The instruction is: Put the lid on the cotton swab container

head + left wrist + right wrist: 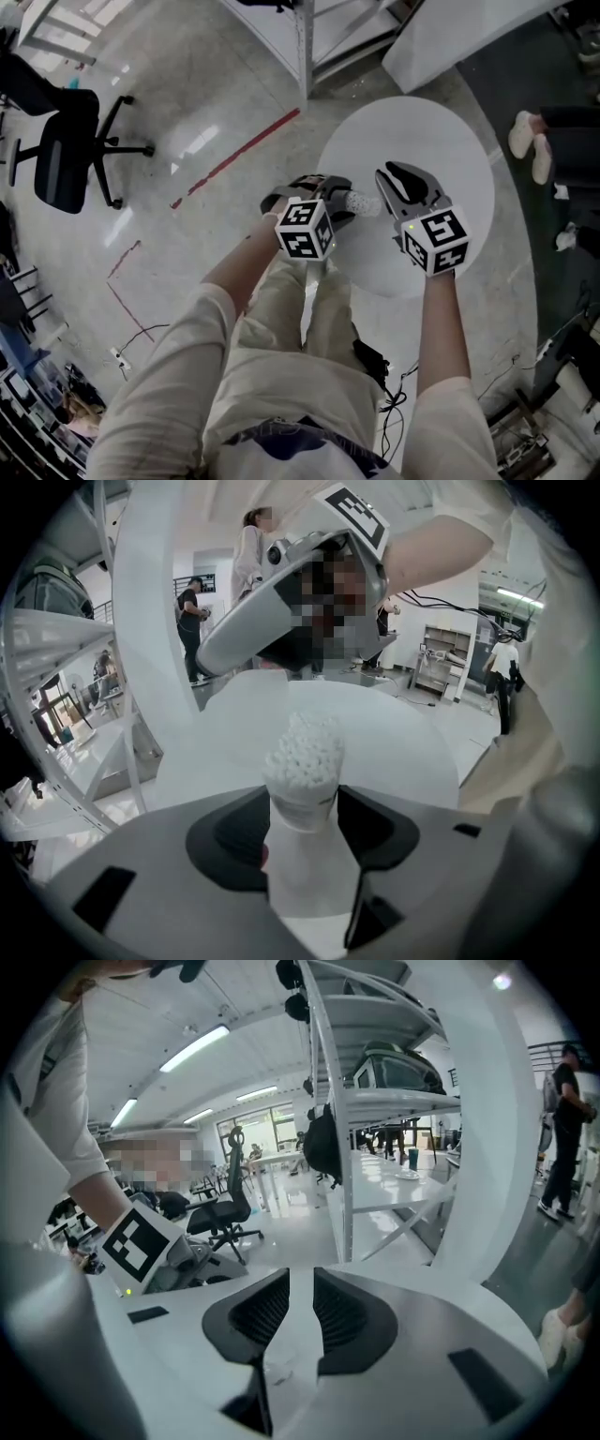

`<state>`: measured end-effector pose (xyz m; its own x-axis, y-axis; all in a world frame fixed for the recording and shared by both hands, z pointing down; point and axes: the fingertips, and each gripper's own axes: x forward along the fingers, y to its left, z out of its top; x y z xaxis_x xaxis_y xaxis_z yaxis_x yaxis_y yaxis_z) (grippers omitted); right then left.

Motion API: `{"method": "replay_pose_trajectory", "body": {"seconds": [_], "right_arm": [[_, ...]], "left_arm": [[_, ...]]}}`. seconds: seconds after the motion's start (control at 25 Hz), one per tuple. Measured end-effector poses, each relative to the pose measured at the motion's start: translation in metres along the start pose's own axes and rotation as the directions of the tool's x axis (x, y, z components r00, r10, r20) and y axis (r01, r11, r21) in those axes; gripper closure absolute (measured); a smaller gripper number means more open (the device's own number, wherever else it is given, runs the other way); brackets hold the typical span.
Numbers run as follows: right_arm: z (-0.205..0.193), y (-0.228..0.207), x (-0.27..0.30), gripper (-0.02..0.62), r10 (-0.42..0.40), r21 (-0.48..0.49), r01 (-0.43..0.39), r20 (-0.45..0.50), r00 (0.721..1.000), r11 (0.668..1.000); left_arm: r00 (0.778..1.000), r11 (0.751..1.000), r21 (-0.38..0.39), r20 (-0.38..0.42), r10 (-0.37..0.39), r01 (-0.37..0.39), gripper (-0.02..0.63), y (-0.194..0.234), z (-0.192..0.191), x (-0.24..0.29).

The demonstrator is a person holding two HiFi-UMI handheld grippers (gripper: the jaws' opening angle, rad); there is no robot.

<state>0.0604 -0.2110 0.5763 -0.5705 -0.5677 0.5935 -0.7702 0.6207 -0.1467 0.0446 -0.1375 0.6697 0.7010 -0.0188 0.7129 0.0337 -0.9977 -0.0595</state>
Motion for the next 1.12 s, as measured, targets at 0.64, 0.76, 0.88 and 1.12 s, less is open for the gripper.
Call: {"method": "replay_pose_trajectory", "body": {"seconds": [0.64, 0.76, 0.88, 1.12], "right_arm": [[-0.020, 0.025, -0.016, 0.558, 0.055, -0.025, -0.056, -0.039, 0.998, 0.998], [-0.027, 0.032, -0.017, 0.561, 0.071, -0.044, -0.074, -0.058, 0.996, 0.996], [-0.033, 0.039, -0.019, 0.563, 0.084, -0.057, -0.088, -0.074, 0.994, 0.994], [-0.045, 0.052, -0.021, 0.574, 0.101, -0.096, -0.113, -0.117, 0.988, 0.989]], "left_arm": [[1.000, 1.000, -0.012, -0.007, 0.007, -0.007, 0.385, 0.000, -0.002, 0.002], [1.000, 1.000, -0.014, -0.010, 0.011, -0.011, 0.385, 0.000, -0.002, 0.003], [1.000, 1.000, -0.016, -0.013, 0.015, -0.015, 0.385, 0.000, -0.003, 0.002], [1.000, 1.000, -0.018, -0.017, 0.021, -0.021, 0.385, -0.001, -0.005, 0.000]]}}
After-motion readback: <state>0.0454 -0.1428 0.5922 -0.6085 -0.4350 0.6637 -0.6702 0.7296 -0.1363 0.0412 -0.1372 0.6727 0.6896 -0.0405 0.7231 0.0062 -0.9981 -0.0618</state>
